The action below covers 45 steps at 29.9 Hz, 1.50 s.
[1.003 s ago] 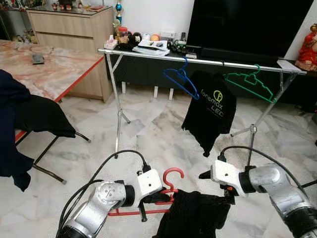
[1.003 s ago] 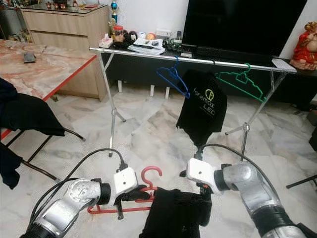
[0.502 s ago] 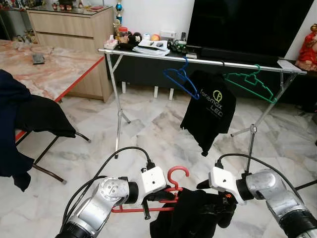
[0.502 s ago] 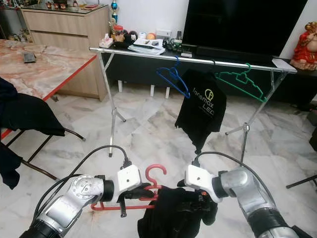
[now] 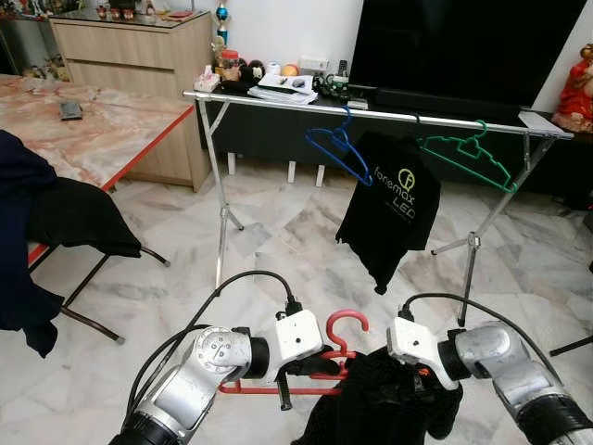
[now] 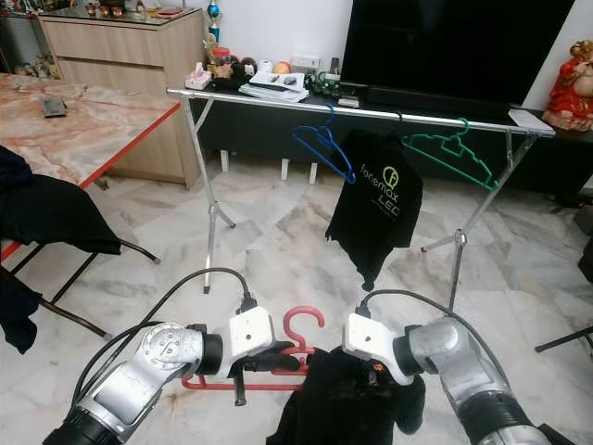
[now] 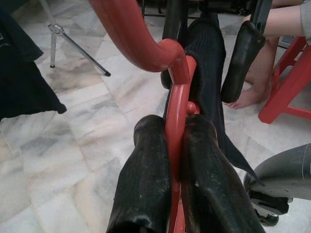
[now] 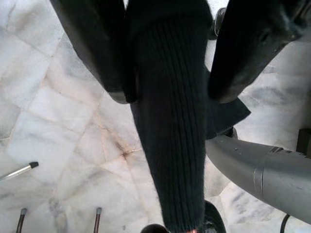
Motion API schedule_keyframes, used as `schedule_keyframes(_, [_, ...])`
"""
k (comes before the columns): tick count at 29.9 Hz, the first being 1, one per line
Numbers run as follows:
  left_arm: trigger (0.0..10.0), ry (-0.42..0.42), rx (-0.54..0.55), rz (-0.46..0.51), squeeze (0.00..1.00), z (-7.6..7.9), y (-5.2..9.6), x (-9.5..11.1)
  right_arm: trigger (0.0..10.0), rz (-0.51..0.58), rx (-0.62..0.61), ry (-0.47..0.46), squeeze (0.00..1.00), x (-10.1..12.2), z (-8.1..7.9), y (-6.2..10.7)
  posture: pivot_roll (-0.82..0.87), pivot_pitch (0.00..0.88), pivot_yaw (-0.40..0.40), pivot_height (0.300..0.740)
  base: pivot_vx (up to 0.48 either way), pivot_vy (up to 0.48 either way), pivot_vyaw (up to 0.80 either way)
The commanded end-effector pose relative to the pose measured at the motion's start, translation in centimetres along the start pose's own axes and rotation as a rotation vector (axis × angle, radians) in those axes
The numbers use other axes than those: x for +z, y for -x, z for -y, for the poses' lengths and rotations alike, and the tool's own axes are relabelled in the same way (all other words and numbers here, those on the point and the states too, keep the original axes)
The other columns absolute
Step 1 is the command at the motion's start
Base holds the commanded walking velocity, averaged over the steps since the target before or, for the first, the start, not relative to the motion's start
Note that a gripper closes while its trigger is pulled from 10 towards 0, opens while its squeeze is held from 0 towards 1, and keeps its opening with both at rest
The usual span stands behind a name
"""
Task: Hang hanger
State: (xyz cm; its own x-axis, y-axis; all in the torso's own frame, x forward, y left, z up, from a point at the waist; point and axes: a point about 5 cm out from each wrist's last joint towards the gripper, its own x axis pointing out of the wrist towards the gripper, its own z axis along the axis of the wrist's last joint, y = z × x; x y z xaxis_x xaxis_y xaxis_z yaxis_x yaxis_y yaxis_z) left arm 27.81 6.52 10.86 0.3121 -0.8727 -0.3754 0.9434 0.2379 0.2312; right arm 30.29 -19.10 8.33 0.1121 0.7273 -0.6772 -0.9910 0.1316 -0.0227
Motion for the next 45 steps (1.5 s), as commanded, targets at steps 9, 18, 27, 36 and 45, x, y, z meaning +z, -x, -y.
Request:
schedule_keyframes(9, [10.0,-0.052,-0.017,0.081,0.0,-0.14,-0.21,2.21,0.0,0.024,-0.004,0.01,0.0,0.51,0.37,0.03,-0.01,0.0,-0.067,0.74,0.0,0.0,0.0])
schedule_keyframes(18, [10.0,-0.06,-0.021,0.083,0.0,-0.05,-0.38,2.25,0.0,0.039,-0.01,0.015,0.0,0.84,0.51,-0.2,-0.01,0.0,-0.067,0.74,0.0,0.0,0.0])
schedule_keyframes(27, [10.0,-0.077,-0.022,0.071,0.0,-0.14,-0.54,2.21,0.0,0.047,-0.009,0.014,0.0,0.88,0.5,-0.33,-0.01,0.0,-0.066,0.74,0.0,0.0,0.0])
schedule_keyframes(36, [10.0,-0.076,-0.02,0.056,0.0,-0.08,-0.5,1.9,0.0,0.049,-0.01,0.013,0.0,0.85,0.48,-0.32,-0.01,0.0,-0.067,0.74,0.0,0.0,0.0])
schedule_keyframes(45, [10.0,-0.073,-0.012,0.05,0.22,-0.33,-0.43,1.82,0.0,0.047,-0.017,0.019,0.0,1.0,0.66,-0.24,-0.01,0.0,-0.07,0.74,0.0,0.0,0.0])
